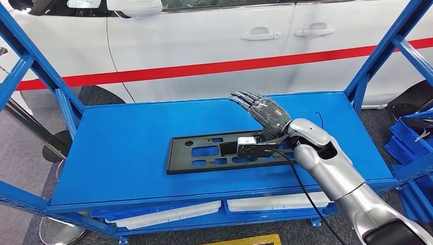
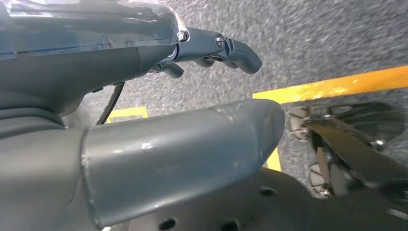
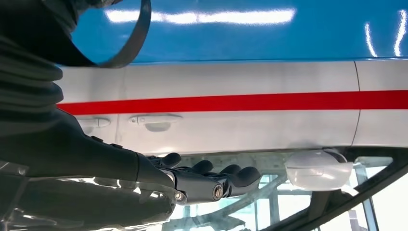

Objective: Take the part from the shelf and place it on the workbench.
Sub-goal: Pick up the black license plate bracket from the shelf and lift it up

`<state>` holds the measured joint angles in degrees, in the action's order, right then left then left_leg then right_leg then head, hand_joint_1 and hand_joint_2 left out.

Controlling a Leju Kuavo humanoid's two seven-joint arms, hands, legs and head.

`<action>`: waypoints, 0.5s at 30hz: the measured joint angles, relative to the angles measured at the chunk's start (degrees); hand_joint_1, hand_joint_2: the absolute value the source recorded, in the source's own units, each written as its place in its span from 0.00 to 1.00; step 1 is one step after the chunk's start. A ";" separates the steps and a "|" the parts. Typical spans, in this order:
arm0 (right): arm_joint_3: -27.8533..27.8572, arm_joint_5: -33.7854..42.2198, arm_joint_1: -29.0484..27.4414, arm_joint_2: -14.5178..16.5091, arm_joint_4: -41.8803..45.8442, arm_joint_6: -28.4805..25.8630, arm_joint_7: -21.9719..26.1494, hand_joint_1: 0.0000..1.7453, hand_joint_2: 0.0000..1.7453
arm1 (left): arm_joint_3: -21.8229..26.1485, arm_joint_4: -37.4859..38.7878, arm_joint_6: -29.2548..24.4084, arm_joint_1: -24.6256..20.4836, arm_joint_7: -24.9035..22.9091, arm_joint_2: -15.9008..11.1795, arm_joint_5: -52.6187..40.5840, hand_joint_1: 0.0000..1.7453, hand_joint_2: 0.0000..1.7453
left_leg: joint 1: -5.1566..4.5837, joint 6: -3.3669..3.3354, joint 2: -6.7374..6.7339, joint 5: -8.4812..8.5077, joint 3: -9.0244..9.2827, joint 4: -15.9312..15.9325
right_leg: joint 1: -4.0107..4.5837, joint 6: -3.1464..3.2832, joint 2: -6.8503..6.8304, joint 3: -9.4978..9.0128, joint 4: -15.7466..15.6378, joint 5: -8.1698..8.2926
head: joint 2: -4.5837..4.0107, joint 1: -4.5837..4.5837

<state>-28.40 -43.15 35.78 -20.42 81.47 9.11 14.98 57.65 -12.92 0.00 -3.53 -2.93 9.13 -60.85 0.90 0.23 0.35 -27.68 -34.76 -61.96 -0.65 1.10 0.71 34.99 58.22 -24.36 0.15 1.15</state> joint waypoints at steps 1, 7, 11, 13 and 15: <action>-0.01 0.07 -0.01 -0.37 0.03 0.00 0.03 0.00 1.00 | 0.09 0.00 0.00 -0.07 0.00 -0.02 -0.01 0.00 0.00 | -0.10 -0.28 0.01 0.91 0.85 2.42 | -0.01 -0.38 0.04 0.01 0.18 -0.19 | 0.00 0.01; 0.01 0.24 -0.18 -1.78 0.36 -0.03 0.03 0.00 1.00 | 0.40 0.00 0.00 0.01 -0.02 0.01 -0.30 0.00 0.00 | -0.32 -1.17 0.15 1.84 1.19 3.59 | 0.29 0.56 -0.02 0.00 0.31 -0.39 | 0.00 0.02; 0.01 0.26 -0.18 -2.05 0.49 -0.04 0.03 0.00 1.00 | 0.49 0.00 0.00 -0.16 0.00 0.01 -0.31 0.00 0.00 | -0.45 -1.59 0.13 1.79 1.15 3.59 | 0.21 0.14 -0.01 -0.19 -0.15 -0.18 | 0.00 0.03; 0.01 0.30 -0.18 -2.07 0.50 -0.03 0.03 0.00 1.00 | 0.57 0.00 0.00 -0.17 0.00 0.01 -0.32 0.00 0.00 | -0.50 -1.70 0.11 1.77 1.13 3.57 | 0.14 -0.36 0.00 -0.21 -0.28 -0.12 | 0.00 0.03; -0.01 0.73 -0.19 -2.15 0.50 0.08 0.03 0.00 1.00 | 0.67 0.00 0.00 -0.19 0.01 0.01 -0.33 0.00 0.00 | -0.60 -1.81 0.11 1.75 1.10 3.54 | 0.00 -1.20 0.00 -0.22 -0.37 -0.12 | 0.00 0.03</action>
<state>-28.41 -42.42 35.60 -22.57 81.96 9.19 15.01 58.31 -12.92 0.00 -3.72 -2.92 9.14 -61.18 0.30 -1.58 0.46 -25.93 -33.66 -58.42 -0.65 -0.10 0.71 34.77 57.85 -24.49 0.15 1.18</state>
